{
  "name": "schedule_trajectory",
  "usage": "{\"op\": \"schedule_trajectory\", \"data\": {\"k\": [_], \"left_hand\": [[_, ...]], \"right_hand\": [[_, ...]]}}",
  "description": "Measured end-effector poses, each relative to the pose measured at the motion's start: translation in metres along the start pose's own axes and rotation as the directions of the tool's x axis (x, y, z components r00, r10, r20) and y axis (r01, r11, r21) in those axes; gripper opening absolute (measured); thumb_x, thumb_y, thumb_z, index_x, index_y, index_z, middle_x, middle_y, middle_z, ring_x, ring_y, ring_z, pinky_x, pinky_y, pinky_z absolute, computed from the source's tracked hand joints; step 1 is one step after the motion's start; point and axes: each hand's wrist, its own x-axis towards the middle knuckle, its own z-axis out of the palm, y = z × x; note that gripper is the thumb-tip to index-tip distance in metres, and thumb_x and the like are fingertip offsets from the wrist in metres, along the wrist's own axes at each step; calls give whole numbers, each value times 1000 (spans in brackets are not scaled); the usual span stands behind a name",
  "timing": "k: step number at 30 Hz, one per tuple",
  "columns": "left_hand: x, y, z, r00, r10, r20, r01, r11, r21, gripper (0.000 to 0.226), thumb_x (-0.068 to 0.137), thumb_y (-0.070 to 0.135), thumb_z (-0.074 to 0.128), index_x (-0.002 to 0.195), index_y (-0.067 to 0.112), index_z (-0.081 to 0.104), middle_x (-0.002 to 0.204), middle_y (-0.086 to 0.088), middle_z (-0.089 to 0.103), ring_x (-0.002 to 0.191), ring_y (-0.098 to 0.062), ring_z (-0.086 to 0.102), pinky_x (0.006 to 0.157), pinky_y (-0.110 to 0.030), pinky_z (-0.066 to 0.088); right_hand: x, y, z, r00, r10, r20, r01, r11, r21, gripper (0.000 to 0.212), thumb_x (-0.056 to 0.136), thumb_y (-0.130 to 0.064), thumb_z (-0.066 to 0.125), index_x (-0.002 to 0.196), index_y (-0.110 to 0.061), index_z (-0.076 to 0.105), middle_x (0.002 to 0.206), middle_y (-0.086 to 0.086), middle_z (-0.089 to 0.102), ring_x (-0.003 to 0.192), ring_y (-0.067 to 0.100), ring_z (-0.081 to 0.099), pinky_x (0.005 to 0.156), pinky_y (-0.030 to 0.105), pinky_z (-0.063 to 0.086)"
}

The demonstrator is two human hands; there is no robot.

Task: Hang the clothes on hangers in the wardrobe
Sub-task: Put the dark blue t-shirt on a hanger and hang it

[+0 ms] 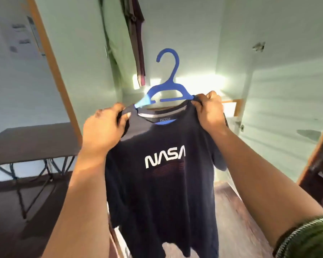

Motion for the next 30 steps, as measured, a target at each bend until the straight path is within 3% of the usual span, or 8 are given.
{"op": "schedule_trajectory", "data": {"k": [2,6,10,15,18,22,27,30], "left_hand": [[49,-4,21,1000,-16,0,16,1000,26,25,98,39,48,100,15,56,88,-19,65,87,-43,58,67,-40,43],[135,-6,64,998,-63,-14,64,994,88,26,97,42,46,100,17,54,90,-18,64,91,-41,58,68,-38,42],[215,2,104,993,-22,-113,36,991,127,25,96,41,48,97,17,53,83,-16,64,83,-42,60,61,-37,40],[329,22,129,970,-15,-243,66,978,200,22,97,41,45,96,20,51,84,-7,61,82,-34,58,63,-36,47],[402,40,136,946,19,-323,74,960,271,22,97,42,44,100,21,50,87,-5,59,85,-30,59,67,-35,48],[503,59,133,924,93,-370,103,873,477,24,100,40,39,109,20,48,97,-5,58,93,-30,59,66,-32,38],[607,65,119,892,244,-380,89,730,678,25,99,43,40,105,19,37,96,-2,55,97,-29,59,65,-30,34],[662,58,107,912,239,-333,103,652,751,30,98,47,43,106,18,38,103,-3,54,101,-29,57,69,-31,34]], "right_hand": [[50,6,26,999,-3,49,-1,995,95,31,97,-35,50,111,-11,63,103,16,51,95,37,54,85,45,48],[141,22,70,996,-29,82,23,996,82,31,99,-37,46,110,-11,58,104,14,53,93,35,57,81,42,48],[233,46,113,989,-107,-105,119,987,112,24,96,-30,54,105,-9,63,101,14,49,84,34,54,71,34,45],[372,65,162,946,-146,-289,205,961,187,22,96,-31,56,108,-14,65,112,13,46,95,35,44,76,45,49],[465,69,185,907,-196,-372,292,930,222,23,95,-32,56,109,-16,65,114,9,46,100,32,42,76,45,50],[586,61,204,910,-263,-322,369,867,335,24,98,-28,51,113,-15,64,99,3,48,94,26,48,81,33,43],[713,44,230,878,-274,-391,439,787,433,23,99,-25,48,111,-15,65,88,2,46,81,21,48,69,31,34],[773,35,249,879,-231,-418,423,782,457,24,99,-23,47,110,-11,64,91,7,49,84,26,49,69,32,33]]}}
